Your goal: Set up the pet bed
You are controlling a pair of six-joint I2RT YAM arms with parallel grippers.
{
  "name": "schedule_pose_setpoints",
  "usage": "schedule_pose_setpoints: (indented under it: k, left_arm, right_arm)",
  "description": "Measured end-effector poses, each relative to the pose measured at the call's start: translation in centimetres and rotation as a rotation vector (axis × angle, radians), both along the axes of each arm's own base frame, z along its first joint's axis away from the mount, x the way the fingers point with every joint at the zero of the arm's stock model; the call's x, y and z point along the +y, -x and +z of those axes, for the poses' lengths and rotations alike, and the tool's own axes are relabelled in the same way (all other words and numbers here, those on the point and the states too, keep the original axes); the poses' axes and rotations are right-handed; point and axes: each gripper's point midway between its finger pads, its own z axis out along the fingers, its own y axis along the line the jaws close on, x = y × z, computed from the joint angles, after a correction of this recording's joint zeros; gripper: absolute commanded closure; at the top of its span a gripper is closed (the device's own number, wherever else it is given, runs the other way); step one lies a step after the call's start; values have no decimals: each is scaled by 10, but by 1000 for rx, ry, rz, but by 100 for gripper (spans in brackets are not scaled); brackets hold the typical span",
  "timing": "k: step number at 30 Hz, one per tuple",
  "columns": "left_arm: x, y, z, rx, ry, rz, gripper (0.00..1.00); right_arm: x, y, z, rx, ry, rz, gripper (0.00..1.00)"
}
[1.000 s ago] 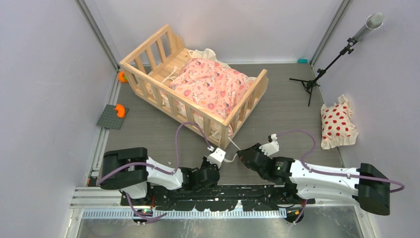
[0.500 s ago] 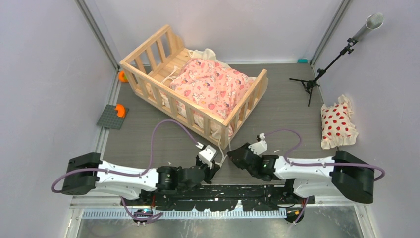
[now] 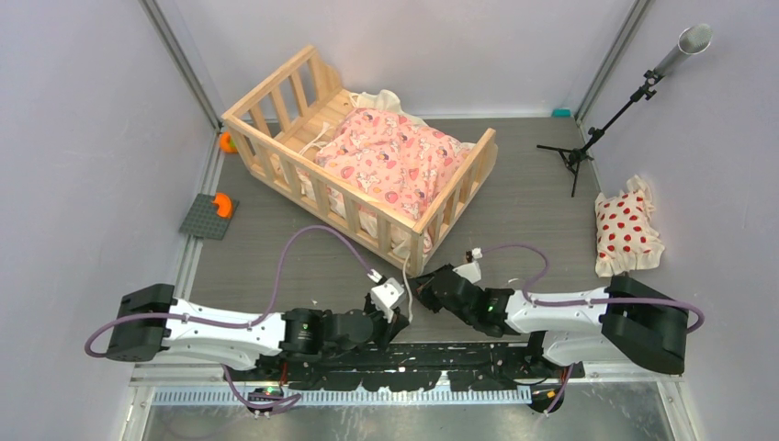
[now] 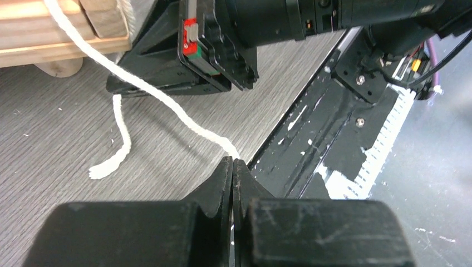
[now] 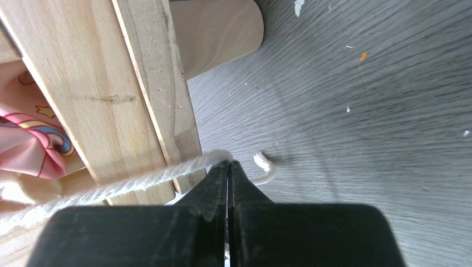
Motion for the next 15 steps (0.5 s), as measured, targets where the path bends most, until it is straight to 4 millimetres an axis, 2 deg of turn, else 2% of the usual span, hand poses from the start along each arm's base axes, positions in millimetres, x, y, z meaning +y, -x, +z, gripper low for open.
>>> schedule_pose_setpoints:
  k: [5,12,15]
  left_arm:
    - [0,3,-15,-8,-60,-26,85]
    - [1,1,-48,-19,-191,-29,62]
    - [0,0,-55,-18,-215,-28,58]
  right_arm:
    - [2,1,1,15,-61,3,99]
    - [8,4,3,37,-147,12,100]
    - [13,3,5,42,-171,18,99]
